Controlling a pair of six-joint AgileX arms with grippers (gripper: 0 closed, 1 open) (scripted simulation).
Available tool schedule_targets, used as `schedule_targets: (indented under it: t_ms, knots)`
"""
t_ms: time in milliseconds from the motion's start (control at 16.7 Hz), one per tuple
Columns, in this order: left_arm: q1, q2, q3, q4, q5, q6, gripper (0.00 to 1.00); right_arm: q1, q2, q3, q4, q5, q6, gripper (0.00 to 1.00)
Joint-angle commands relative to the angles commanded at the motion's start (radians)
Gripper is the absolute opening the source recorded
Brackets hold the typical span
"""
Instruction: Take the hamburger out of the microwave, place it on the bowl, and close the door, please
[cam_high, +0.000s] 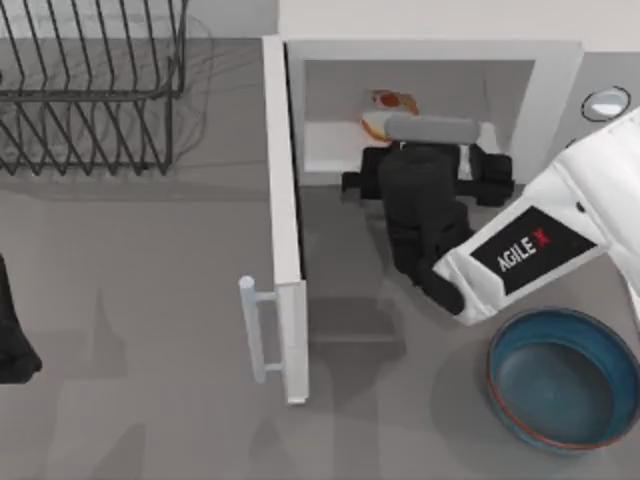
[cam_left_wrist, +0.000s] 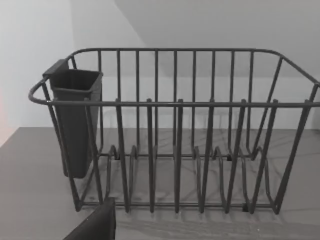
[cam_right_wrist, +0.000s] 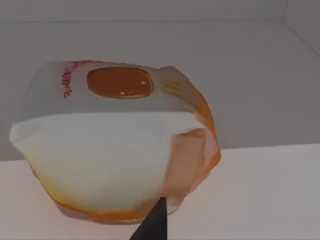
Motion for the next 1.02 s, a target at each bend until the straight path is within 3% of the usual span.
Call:
schedule_targets:
  t_ms: [300, 780, 1020]
  knots:
    - [0.000, 0.000, 0.000, 0.000, 0.000, 0.000, 1.00, -0.025, 0.122, 0.166, -0.080, -0.047, -0.003, 1.00]
    - [0.000, 0.000, 0.000, 0.000, 0.000, 0.000, 1.00, -0.117, 0.466, 0.813, -0.353, -0.212, -0.018, 1.00]
    - [0.000, 0.000, 0.000, 0.000, 0.000, 0.000, 1.00, -0.157, 0.584, 1.022, -0.467, -0.283, -0.025, 1.00]
